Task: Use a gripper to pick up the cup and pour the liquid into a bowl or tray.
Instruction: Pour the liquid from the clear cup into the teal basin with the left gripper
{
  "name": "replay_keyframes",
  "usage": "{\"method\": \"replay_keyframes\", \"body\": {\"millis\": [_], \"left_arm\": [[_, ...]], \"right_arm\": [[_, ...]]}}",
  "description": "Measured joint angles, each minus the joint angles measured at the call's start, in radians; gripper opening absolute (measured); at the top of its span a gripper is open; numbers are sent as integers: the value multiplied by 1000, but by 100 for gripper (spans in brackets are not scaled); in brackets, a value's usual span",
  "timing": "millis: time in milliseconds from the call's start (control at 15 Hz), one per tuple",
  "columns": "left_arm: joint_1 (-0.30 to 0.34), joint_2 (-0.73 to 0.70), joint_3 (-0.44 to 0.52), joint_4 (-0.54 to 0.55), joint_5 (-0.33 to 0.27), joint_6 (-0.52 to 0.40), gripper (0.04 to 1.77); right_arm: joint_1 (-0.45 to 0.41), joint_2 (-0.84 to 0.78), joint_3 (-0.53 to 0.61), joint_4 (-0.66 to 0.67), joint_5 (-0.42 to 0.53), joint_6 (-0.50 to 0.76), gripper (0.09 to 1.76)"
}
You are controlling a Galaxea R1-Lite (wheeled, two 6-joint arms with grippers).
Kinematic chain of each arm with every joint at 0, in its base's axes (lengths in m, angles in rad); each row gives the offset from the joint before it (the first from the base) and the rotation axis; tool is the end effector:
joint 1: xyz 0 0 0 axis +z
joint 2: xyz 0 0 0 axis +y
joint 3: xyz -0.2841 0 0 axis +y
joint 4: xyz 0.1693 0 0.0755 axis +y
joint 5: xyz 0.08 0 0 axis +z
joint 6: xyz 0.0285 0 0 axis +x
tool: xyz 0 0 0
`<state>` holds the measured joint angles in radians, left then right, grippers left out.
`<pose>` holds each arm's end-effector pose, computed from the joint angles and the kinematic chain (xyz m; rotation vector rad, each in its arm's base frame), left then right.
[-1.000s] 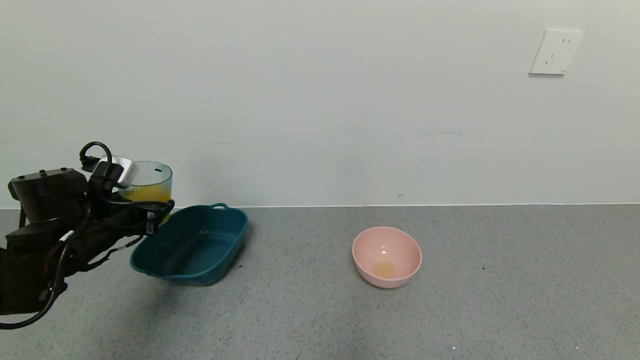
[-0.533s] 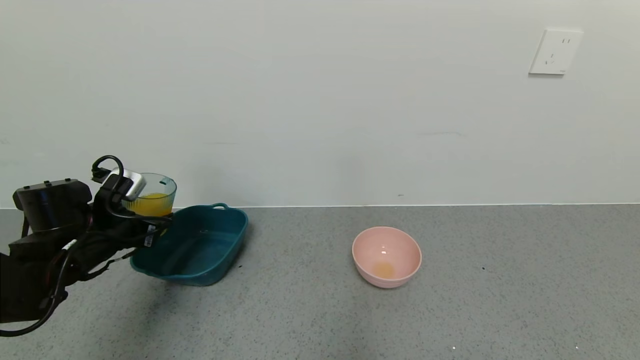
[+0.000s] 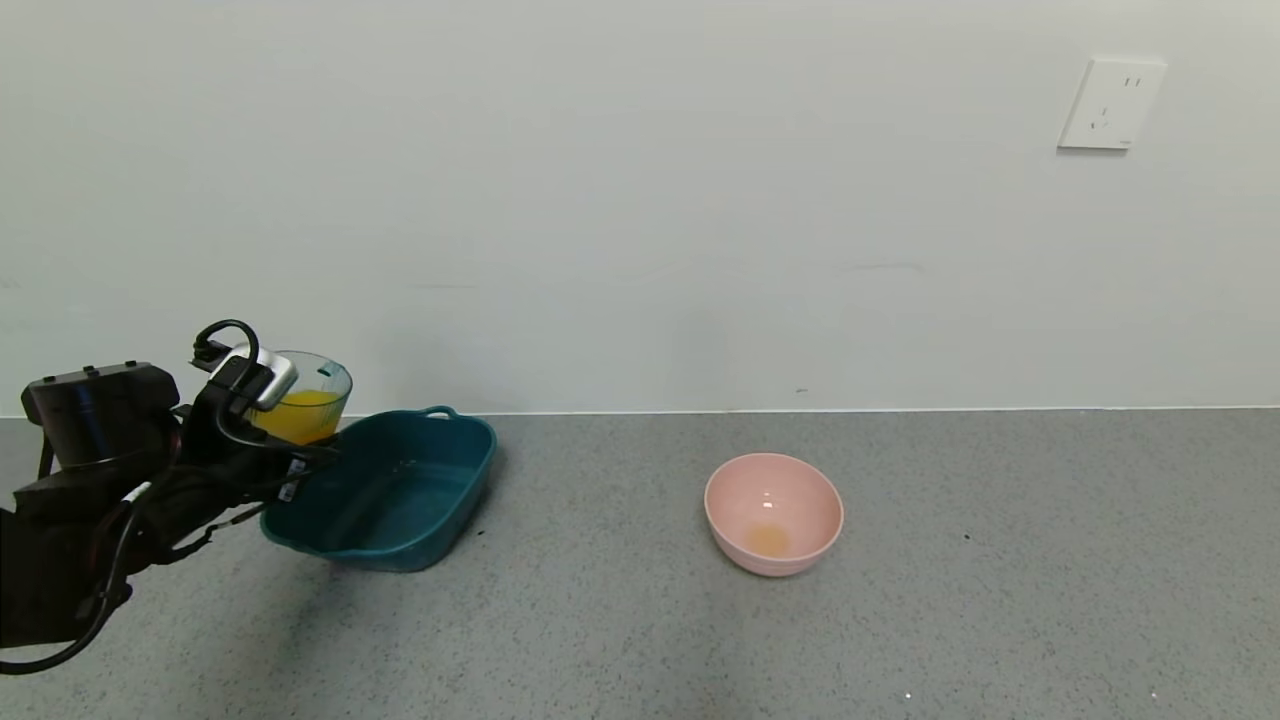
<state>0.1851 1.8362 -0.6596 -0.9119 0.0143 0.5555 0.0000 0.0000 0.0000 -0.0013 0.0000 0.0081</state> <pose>0.3085 0.0582 0.1184 0.5278 0.3120 0.1196 -0.0063 0.0000 0.0756 0.0081 -0.0013 0.0000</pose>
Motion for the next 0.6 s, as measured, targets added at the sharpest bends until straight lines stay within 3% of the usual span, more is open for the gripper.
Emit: {"method": "replay_keyframes", "body": {"millis": [600], "left_arm": [[2, 0, -5, 2, 1, 114, 126]], "right_arm": [[0, 0, 0, 0, 0, -1, 171]]}}
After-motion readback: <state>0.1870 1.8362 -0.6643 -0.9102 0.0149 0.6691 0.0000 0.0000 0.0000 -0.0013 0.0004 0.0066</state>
